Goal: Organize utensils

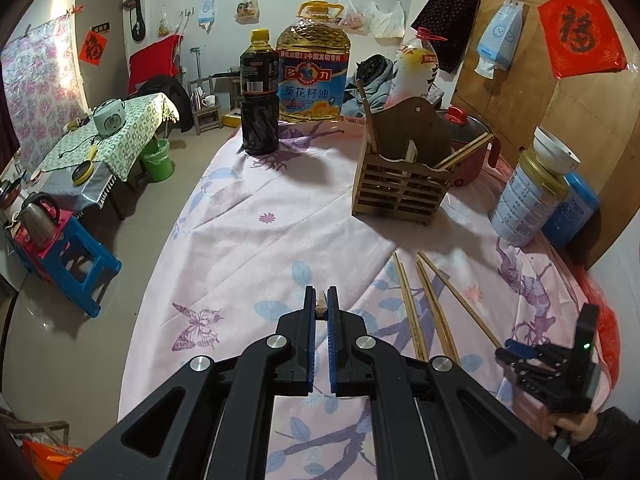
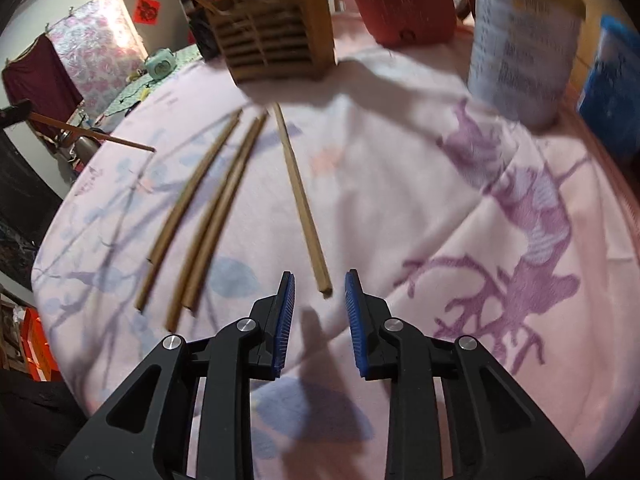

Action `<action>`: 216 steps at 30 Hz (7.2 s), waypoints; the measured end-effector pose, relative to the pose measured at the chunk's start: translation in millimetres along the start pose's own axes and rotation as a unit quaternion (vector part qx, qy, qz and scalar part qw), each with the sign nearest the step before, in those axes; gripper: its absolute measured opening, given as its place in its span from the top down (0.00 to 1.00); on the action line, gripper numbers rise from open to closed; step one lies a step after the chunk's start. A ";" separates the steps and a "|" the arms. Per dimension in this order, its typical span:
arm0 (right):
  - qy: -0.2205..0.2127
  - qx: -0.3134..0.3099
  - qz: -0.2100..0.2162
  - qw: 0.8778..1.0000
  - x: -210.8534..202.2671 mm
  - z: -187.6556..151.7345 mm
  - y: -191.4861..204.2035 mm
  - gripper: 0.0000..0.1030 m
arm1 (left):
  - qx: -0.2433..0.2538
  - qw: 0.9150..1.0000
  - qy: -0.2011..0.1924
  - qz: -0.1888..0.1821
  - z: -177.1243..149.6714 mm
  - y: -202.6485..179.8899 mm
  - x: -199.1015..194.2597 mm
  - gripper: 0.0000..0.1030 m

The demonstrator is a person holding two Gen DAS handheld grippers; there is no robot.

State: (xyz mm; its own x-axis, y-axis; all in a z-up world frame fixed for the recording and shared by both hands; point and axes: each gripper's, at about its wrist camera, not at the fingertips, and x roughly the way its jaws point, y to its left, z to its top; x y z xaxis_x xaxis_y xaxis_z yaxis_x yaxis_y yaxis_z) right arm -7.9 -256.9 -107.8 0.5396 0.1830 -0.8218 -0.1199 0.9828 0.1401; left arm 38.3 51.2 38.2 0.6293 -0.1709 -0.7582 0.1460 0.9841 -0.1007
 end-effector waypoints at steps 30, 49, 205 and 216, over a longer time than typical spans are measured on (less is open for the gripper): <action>-0.204 -0.038 0.009 0.978 -161.1 98.9 36.5 0.94 | 0.041 0.998 -0.032 -0.037 57.4 -22.8 -18.5 0.94; -0.321 -0.059 0.038 0.945 -186.7 253.3 58.9 0.94 | 0.089 0.984 -0.147 -0.056 223.0 -95.1 -19.7 0.95; -0.115 -0.037 -0.018 0.993 -62.6 25.6 47.5 0.94 | 0.021 0.996 0.080 0.042 -76.2 17.0 67.5 0.95; -0.216 -0.029 -0.002 0.976 -138.3 72.9 47.2 0.94 | 0.045 0.999 -0.006 0.006 -7.1 -8.1 7.6 0.95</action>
State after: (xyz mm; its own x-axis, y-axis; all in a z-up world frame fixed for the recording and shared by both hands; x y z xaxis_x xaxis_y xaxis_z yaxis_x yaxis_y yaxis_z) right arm -27.5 -234.1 52.8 0.8393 0.1834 -0.5117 -0.1565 0.9830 0.0956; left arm 36.5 42.3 28.7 0.6397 -0.1598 -0.7518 0.2053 0.9781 -0.0331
